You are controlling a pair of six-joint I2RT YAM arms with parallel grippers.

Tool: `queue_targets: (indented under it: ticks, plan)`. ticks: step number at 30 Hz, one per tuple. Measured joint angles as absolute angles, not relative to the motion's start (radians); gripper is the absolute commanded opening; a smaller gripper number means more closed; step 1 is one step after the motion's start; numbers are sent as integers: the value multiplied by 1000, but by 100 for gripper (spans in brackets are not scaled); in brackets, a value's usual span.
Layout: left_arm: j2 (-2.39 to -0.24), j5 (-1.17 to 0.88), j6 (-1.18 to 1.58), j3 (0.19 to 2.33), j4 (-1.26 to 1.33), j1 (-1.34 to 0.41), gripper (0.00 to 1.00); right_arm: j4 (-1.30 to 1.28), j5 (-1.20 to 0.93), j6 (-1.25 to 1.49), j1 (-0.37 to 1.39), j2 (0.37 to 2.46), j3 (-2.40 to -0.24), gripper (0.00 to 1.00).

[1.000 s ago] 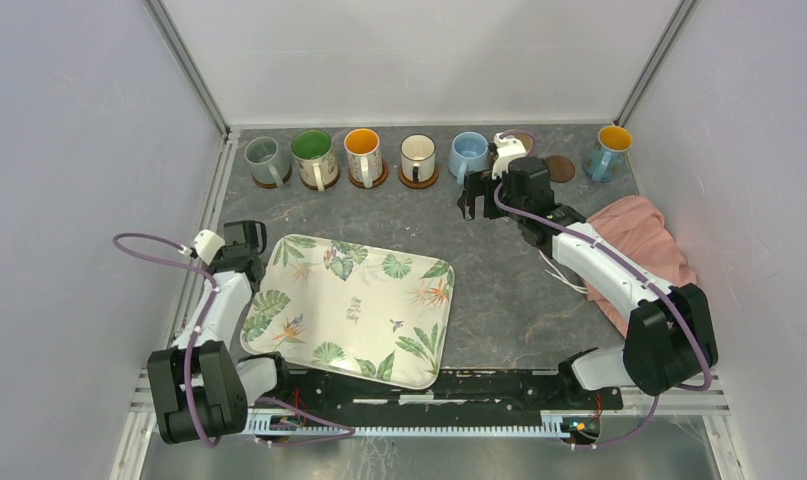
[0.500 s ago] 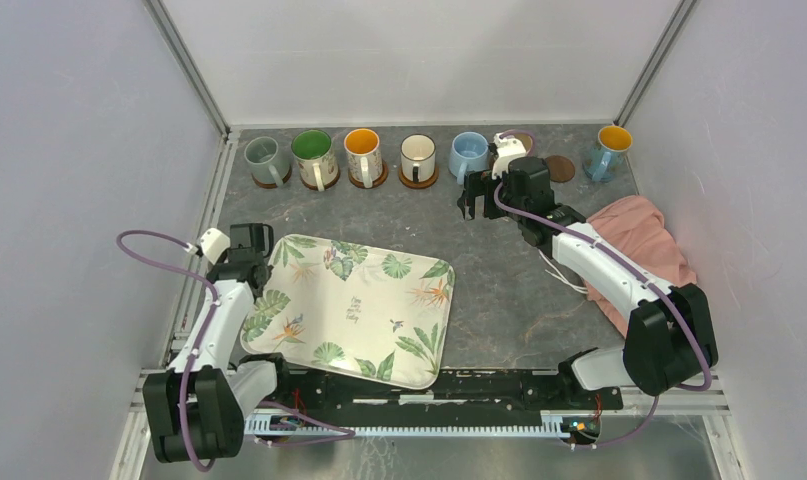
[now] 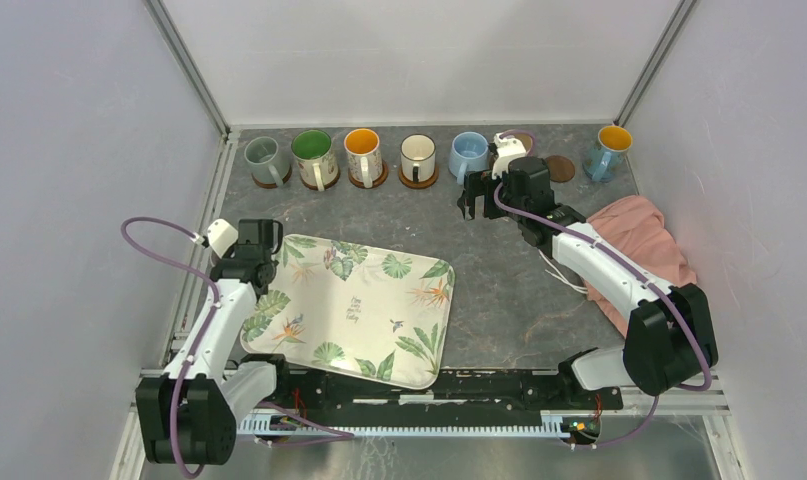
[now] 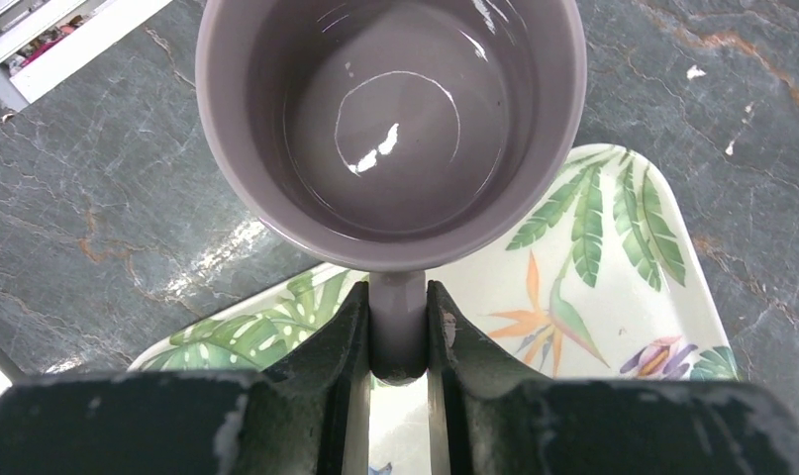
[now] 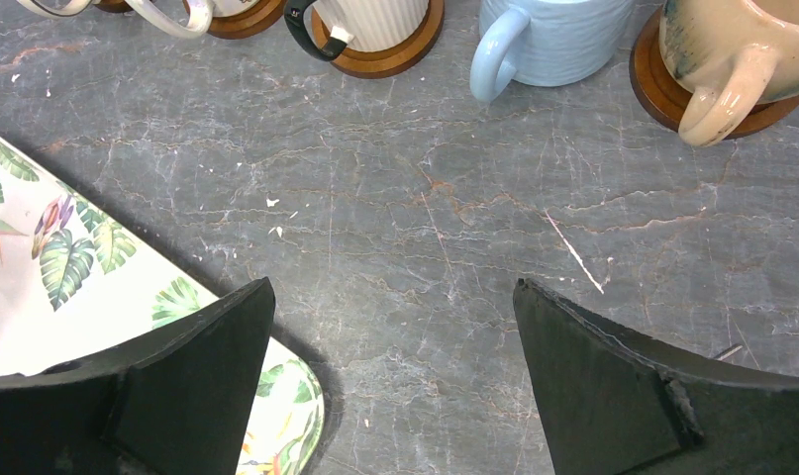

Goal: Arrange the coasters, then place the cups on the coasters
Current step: Pick up the cup at the corner of the board.

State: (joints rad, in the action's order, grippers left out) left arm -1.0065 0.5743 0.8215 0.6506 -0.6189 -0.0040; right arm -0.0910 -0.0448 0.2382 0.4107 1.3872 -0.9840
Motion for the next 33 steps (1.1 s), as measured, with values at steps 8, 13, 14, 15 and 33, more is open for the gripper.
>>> queue_targets:
  ticks: [8, 13, 14, 15, 33]
  plan:
    - [-1007, 577, 821, 670, -635, -42, 2, -91, -45, 238, 411, 1387, -984, 98]
    - [-1007, 586, 809, 692, -648, -58, 2, -91, -45, 239, 411, 1387, -984, 98]
    - [-1006, 588, 803, 696, -649, -62, 2, -91, -45, 239, 411, 1388, -984, 98]
    - [-1005, 590, 799, 699, -649, -66, 2, -91, -45, 239, 411, 1388, -984, 98]
    - [-958, 542, 784, 732, -667, -215, 2, -91, -53, 239, 411, 1391, -984, 98]
